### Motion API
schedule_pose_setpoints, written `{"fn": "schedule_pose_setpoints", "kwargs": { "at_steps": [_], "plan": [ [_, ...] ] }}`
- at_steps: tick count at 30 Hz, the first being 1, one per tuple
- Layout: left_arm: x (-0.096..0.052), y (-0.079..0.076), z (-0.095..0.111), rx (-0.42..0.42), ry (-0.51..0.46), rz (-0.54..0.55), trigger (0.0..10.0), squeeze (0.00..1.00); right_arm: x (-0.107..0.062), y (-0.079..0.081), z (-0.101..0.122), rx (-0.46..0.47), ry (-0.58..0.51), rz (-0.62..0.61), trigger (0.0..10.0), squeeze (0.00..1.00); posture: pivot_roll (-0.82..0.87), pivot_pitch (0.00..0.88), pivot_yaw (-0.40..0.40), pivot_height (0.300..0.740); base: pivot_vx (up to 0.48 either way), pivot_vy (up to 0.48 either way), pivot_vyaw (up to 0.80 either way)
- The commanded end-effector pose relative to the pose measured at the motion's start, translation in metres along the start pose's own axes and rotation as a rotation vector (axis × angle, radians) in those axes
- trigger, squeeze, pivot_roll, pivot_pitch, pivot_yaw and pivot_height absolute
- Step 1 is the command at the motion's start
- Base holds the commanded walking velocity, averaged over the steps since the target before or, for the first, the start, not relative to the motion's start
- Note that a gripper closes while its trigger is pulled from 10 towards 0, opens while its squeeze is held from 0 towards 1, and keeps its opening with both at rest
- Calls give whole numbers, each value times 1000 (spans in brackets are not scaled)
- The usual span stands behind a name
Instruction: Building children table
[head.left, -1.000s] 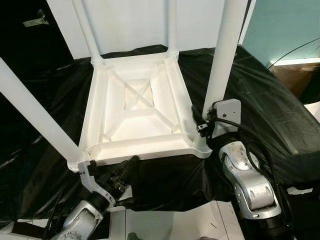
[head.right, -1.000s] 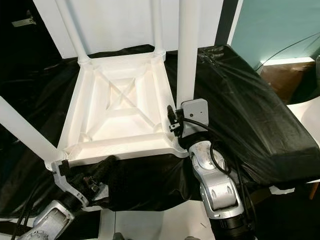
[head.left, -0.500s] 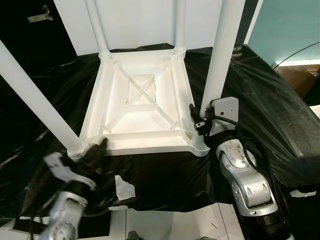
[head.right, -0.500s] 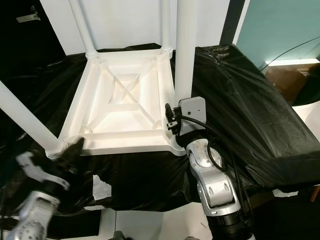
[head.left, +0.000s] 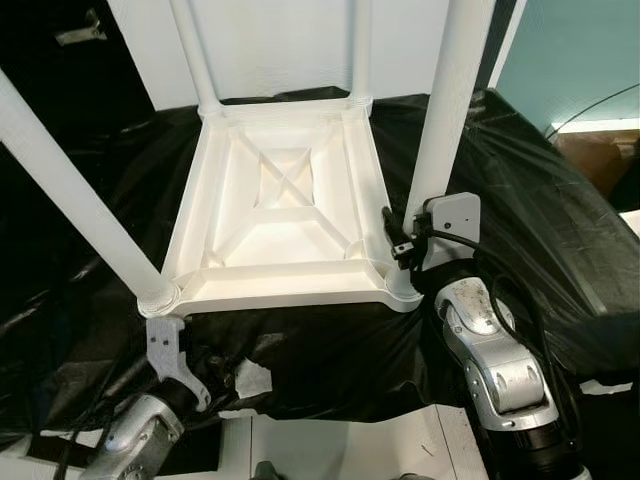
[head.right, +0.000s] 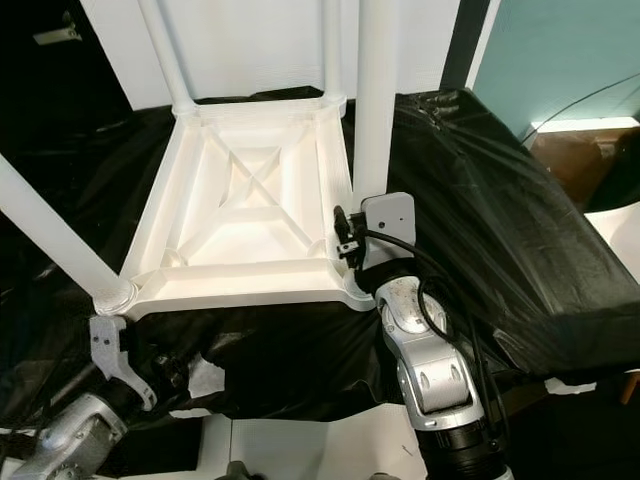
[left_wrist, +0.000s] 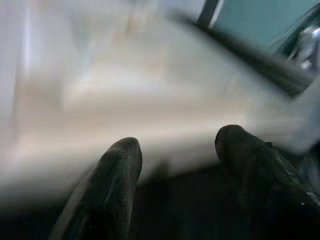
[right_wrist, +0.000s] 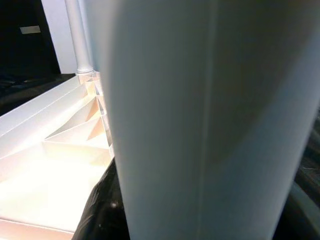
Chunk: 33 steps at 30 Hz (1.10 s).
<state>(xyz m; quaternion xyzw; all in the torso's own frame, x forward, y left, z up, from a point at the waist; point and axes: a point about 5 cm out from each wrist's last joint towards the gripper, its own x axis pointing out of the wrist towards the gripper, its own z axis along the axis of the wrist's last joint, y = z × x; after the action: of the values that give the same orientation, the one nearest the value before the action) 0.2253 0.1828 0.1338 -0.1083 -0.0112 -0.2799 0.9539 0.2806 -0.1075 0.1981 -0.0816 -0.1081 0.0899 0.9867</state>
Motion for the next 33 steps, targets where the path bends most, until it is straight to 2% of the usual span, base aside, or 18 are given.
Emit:
{"fn": "schedule_pose_setpoints", "kwargs": {
  "at_steps": [1,7,8,9,10,12,13,14,15,22,24,28,33],
  "plan": [
    [-2,-15,9,22,-11,-338,10000,0,1,-3,-5,-21,20,-17,10000,0,-27,68,13,740,0,0,0],
    [10,-11,32,112,-57,-405,10000,0,2,-3,-5,-20,21,-18,10000,0,-41,69,18,740,0,0,0],
    [13,-12,33,161,-54,-431,10000,0,1,-3,-5,-19,21,-22,10000,0,-41,69,18,740,0,0,0],
    [16,-15,27,251,-7,-480,10000,0,1,-3,-5,-19,22,-26,10000,0,-48,68,17,740,0,0,0],
    [16,-15,27,251,-7,-480,10000,0,1,-3,-5,-19,22,-26,10000,0,-48,68,17,740,0,0,0],
    [17,-18,12,405,101,-575,10000,0,1,-4,-5,-20,23,-29,10000,0,-51,66,17,740,0,0,0],
    [17,-19,4,456,150,-625,10000,0,1,-4,-5,-20,24,-30,10000,0,-54,63,15,740,0,0,0],
    [17,-19,4,456,150,-625,10000,0,1,-4,-5,-20,24,-30,10000,0,-54,63,15,740,0,0,0],
    [19,-20,-1,486,199,-700,10000,0,1,-5,-5,-22,23,-32,10000,0,-58,62,14,740,0,0,0],
    [30,-24,-3,510,240,-785,10000,0,1,-7,-4,-26,20,-37,10000,0,-73,67,17,740,0,0,0],
    [37,-26,-12,576,283,-812,10000,0,0,-7,-3,-26,20,-41,10000,0,-84,71,20,740,0,0,0],
    [44,-29,-16,579,273,-804,10000,0,-2,-6,-4,-22,26,-41,10000,0,-90,73,22,740,0,0,0],
    [51,-28,-6,539,194,-814,10000,0,-7,-5,-9,-16,50,-45,10000,0,-93,75,25,740,0,0,0]
  ]
}}
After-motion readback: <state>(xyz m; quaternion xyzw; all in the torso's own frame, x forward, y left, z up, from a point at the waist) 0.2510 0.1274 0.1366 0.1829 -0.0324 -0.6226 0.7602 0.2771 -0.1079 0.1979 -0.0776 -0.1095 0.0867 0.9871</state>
